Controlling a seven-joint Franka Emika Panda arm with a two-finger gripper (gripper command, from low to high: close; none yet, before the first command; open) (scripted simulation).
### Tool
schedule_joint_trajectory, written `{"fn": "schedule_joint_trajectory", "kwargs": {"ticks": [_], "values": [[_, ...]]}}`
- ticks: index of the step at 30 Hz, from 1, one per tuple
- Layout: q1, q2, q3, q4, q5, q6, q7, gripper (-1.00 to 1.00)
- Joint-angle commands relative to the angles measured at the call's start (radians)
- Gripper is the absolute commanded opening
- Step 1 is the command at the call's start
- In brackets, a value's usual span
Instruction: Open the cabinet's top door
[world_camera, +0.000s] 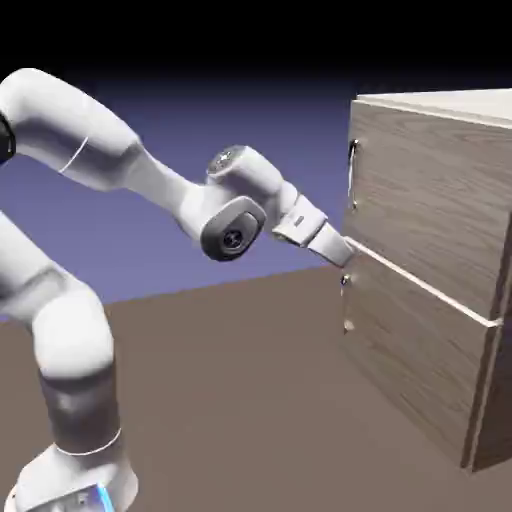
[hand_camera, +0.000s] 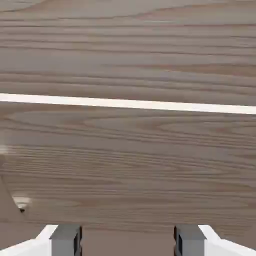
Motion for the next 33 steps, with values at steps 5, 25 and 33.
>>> {"fn": "schedule_joint_trajectory", "kwargs": {"ticks": [5,25,33], "values": [[-0.088,-0.044,0.1,0.049,0.218,-0.005,-0.133,0.0],[-0.44,-0.218,0.499,0.246,1.087,-0.027,-0.663,0.0],[-0.581,-0.288,0.658,0.325,1.435,-0.036,-0.875,0.0]]}}
